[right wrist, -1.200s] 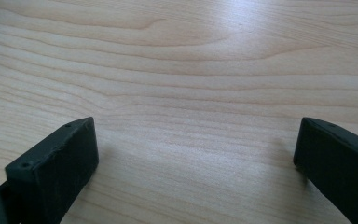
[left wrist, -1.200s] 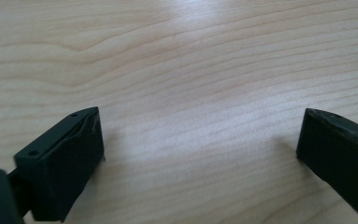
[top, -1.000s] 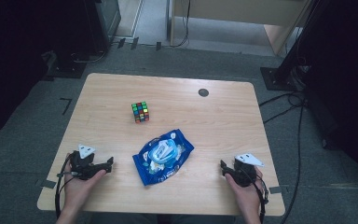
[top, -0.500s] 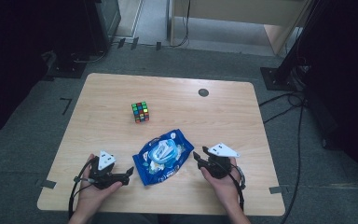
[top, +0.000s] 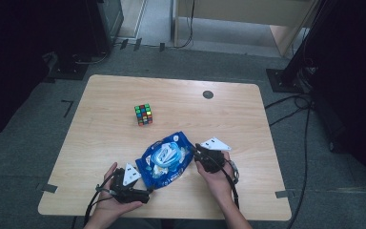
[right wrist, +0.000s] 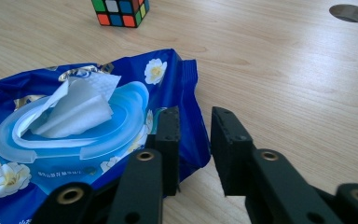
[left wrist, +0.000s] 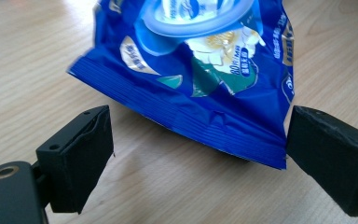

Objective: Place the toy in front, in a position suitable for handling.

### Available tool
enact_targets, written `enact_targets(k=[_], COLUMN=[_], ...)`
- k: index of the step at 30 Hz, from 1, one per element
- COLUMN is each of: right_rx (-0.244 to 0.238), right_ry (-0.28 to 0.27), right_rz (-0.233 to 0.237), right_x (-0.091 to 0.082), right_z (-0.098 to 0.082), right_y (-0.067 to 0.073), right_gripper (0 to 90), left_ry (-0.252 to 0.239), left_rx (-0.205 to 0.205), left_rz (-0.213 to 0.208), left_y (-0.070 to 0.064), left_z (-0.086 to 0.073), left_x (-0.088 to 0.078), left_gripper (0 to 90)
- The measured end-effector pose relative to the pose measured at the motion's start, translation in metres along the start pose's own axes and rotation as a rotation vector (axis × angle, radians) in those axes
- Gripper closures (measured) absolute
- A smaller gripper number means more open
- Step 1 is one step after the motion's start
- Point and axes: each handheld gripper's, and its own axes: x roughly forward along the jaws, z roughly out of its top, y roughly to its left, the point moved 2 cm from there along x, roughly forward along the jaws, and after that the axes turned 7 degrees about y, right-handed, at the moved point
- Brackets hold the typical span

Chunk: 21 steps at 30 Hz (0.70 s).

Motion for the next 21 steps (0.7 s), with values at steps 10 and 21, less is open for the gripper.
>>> enact_targets(k=[10,21], right_rx=[-0.017,-0.045], right_ry=[0.065,0.115], right_rz=[0.033,0.079], right_x=[-0.014,-0.035], right_z=[-0.009,-0.031], right_y=[0.001,0.023], right_gripper=[86.3,81.3], left_ry=[-0.007,-0.047], left_rx=[-0.098,-0.136], left_rz=[0.075,0.129], left_y=[0.026,0.040], left_z=[-0.002,-0.001], left_x=[-0.001,-0.010], left_gripper=[7.6,13.2])
